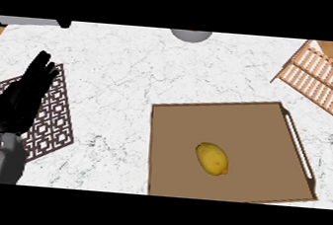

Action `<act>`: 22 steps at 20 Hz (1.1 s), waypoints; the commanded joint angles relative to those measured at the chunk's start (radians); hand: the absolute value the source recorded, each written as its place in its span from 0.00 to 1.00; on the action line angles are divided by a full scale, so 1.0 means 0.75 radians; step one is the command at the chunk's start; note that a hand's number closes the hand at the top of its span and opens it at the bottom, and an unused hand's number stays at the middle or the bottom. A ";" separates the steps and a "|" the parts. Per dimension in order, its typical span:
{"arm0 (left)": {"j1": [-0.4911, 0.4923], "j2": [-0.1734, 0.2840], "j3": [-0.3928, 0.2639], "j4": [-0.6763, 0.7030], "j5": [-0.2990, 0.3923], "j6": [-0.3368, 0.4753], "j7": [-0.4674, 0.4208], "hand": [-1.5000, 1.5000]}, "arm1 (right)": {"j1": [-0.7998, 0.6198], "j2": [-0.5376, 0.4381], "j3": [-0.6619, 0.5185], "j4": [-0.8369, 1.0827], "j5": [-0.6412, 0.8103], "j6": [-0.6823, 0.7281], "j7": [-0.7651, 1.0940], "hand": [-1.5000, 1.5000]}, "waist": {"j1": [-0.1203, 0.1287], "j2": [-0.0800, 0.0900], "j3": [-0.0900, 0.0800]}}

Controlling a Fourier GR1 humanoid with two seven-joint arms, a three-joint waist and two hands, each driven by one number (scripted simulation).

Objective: Pick the sweet potato from the tray and place it in the tiered shelf

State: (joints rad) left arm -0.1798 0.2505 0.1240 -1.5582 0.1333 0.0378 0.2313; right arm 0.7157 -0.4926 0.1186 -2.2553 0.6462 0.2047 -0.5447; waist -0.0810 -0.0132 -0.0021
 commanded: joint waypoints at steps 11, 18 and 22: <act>-0.089 0.000 -0.012 0.022 0.013 -0.023 0.036 0.50 | 0.086 -0.020 -0.876 -0.330 -0.947 0.130 0.290 1.00 | 0.067 0.018 -0.002; -0.040 -0.079 -0.098 0.039 -0.058 0.000 -0.031 0.50 | -0.179 -0.343 -1.270 -0.062 -1.376 0.163 0.653 1.00 | 0.114 0.023 -0.001; -0.092 -0.051 -0.065 0.078 -0.028 -0.033 -0.031 0.50 | -0.321 -0.601 -1.410 0.322 -1.483 0.246 0.685 1.00 | 0.125 0.025 0.001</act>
State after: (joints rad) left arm -0.2293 0.2173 0.0827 -1.5192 0.1183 0.0180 0.2174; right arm 0.5769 -0.7882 -0.8477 -2.2065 -0.3696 0.3568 -0.1024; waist -0.0017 0.0022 -0.0031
